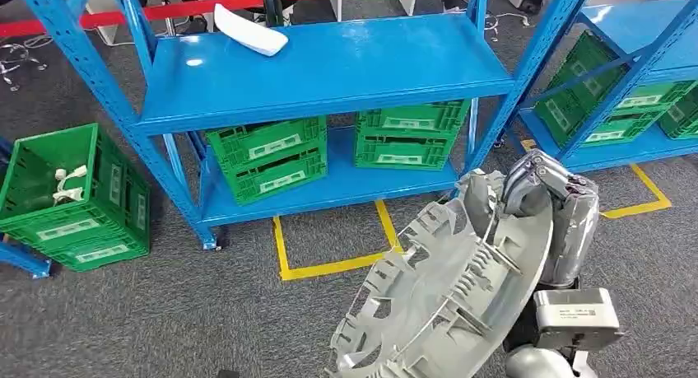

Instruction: Take the parts from the cabinet and place them on the table.

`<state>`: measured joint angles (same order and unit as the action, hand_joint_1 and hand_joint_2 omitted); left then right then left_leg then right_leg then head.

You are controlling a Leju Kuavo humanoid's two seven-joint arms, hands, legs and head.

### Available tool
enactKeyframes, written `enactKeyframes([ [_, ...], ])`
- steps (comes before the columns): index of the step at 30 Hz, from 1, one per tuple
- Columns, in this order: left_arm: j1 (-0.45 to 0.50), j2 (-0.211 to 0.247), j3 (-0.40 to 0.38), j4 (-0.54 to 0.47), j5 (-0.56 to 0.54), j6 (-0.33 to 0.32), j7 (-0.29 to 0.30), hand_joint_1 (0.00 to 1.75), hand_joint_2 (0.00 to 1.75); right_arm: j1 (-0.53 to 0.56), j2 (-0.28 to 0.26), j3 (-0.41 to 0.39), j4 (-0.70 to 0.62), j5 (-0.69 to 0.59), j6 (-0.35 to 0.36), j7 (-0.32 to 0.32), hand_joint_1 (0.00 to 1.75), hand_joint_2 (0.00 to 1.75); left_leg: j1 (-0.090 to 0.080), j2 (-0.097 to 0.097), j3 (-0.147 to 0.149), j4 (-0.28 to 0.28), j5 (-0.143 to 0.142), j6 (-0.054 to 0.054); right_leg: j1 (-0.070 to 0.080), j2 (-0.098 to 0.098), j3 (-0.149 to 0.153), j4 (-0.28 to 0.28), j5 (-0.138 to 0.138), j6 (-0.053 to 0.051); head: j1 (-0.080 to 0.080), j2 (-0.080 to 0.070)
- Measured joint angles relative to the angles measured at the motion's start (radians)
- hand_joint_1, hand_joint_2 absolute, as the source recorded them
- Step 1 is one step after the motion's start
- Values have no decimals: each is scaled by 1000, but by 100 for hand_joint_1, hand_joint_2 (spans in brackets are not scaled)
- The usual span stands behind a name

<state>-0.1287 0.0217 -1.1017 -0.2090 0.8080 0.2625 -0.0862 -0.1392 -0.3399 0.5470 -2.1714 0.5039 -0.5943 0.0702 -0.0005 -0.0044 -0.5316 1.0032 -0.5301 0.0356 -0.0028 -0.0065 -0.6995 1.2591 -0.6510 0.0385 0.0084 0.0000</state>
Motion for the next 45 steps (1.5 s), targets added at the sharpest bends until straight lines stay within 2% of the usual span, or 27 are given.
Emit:
enactKeyframes([
  [1,0,0,0,0,-1,1,-1,0,175,0,0,0,0,-1,0,0,175,175,-1,0,-13,1,10,-1,-1,0,0,48,-4,1,3,0],
  [3,0,0,0,0,-2,1,-1,0,175,0,-1,0,0,-2,0,0,175,175,-2,1,-43,4,30,-4,-4,0,43,33,56,1,5,0],
  [5,0,-1,0,0,-2,1,-1,0,175,-1,-2,-1,0,-2,0,0,175,175,-2,1,-63,4,48,-10,-6,1,155,-123,114,-5,7,0],
  [6,0,-2,0,0,-2,1,-2,0,175,-3,-2,-2,-1,-2,0,0,175,175,-3,1,-69,4,55,-16,-6,6,222,-219,108,-10,10,0],
  [7,-1,-3,0,0,-2,1,-3,0,175,-5,-2,-2,-2,-2,0,0,175,175,-8,2,-73,7,62,-21,-3,10,260,-291,100,-16,12,0],
  [10,1,-3,0,0,-3,1,-4,0,175,-4,-4,-2,-3,-3,0,-1,175,175,-4,4,-89,1,94,-41,2,10,248,-304,104,-30,7,0],
  [11,1,-3,0,0,-3,1,-5,0,175,-4,-5,-2,-3,-5,0,0,175,175,-5,5,-98,6,82,-47,-6,3,242,-315,116,-43,8,0],
  [12,3,-3,0,0,-3,1,-3,0,175,-3,-5,-1,-3,-9,0,0,175,175,-2,5,-109,25,43,-52,-3,0,231,-314,125,-49,4,0],
  [14,2,-4,0,0,-3,0,0,0,175,-1,-6,-1,-3,-15,0,-1,175,175,1,5,-147,159,-79,-57,1,-2,206,-307,140,-62,-8,0],
  [15,2,-4,0,0,-2,0,3,0,175,0,-6,-1,-3,-16,0,-1,175,175,1,5,-166,238,-121,-59,4,-4,191,-302,146,-64,-11,0],
  [16,2,-4,0,0,-2,0,5,0,175,0,-6,-1,-2,-19,1,-1,175,175,0,5,-174,290,-135,-60,6,-4,177,-296,153,-65,-14,0],
  [18,2,-6,0,0,-2,0,6,0,175,1,-6,-1,0,-24,2,-1,175,175,-1,4,-140,289,-86,-56,10,-5,146,-281,162,-66,-17,0],
  [20,2,-6,0,0,-1,0,6,0,175,0,-6,-1,0,-29,5,-2,175,175,-3,2,-49,170,-14,-43,16,-3,125,-269,167,-64,-19,0],
  [21,2,-6,0,0,0,0,6,0,175,0,-7,-1,0,-33,7,-2,175,175,-8,-3,13,80,-9,-27,14,-4,119,-263,170,-63,-18,0],
  [22,1,-5,0,0,1,0,5,0,175,-2,-7,-1,0,-35,8,-3,175,175,-12,-2,46,25,-24,-16,20,-5,111,-257,173,-59,-17,0],
  [25,2,-8,0,0,6,0,5,0,175,-5,-7,-1,3,-44,17,-4,175,175,-20,-2,42,6,-19,-14,9,-6,103,-259,193,-42,-23,0],
  [26,3,-11,0,0,7,0,4,0,175,-5,-7,-1,3,-45,19,-5,175,175,-10,-2,50,-19,-14,-10,14,-4,99,-258,192,-37,-24,0],
  [28,0,-17,0,-2,9,1,-2,0,175,-11,-8,-1,4,-51,21,-11,175,175,-2,-1,47,-41,-12,-2,10,0,68,-195,129,-20,-13,0],
  [30,3,-21,0,-2,9,0,-6,0,175,-10,-8,0,9,-57,23,-18,175,175,0,3,38,-39,-5,-3,-1,2,16,-37,49,-7,-8,0],
  [31,4,-23,0,-2,9,1,-7,0,175,-10,-8,0,11,-58,23,-20,175,175,0,6,34,-36,-3,-5,-6,2,0,20,29,-1,-6,0],
  [33,4,-23,0,-2,10,1,-8,0,175,-10,-8,0,14,-63,24,-21,175,175,3,9,27,-31,1,-9,-16,2,23,8,58,6,-2,0],
  [35,3,-26,0,-2,10,1,-11,0,175,-11,-8,0,15,-64,24,-21,175,175,8,9,25,-24,-1,-15,-25,1,108,-149,140,13,3,0],
  [36,3,-27,0,-2,10,1,-13,0,175,-11,-9,0,16,-64,24,-22,175,175,9,9,24,-20,-4,-22,-29,2,148,-233,163,18,7,0],
  [37,1,-26,0,-2,9,2,-13,0,175,-12,-8,0,18,-66,24,-24,175,175,4,8,16,-15,-3,-30,-21,8,158,-244,152,16,14,0],
  [41,3,-28,0,-2,5,6,9,0,175,-2,-8,0,18,-76,26,-35,175,175,5,9,-5,-6,6,-54,-20,9,144,-258,148,-20,5,0],
  [43,2,-27,0,-2,5,14,28,0,175,-2,-6,0,18,-85,26,-45,175,175,9,8,-25,42,-46,-61,-20,4,143,-263,155,-34,-4,0],
  [45,2,-27,0,-2,7,19,32,0,175,-1,-6,0,22,-92,29,-52,175,175,9,6,-83,176,-120,-63,-15,2,136,-263,158,-44,-18,0],
])
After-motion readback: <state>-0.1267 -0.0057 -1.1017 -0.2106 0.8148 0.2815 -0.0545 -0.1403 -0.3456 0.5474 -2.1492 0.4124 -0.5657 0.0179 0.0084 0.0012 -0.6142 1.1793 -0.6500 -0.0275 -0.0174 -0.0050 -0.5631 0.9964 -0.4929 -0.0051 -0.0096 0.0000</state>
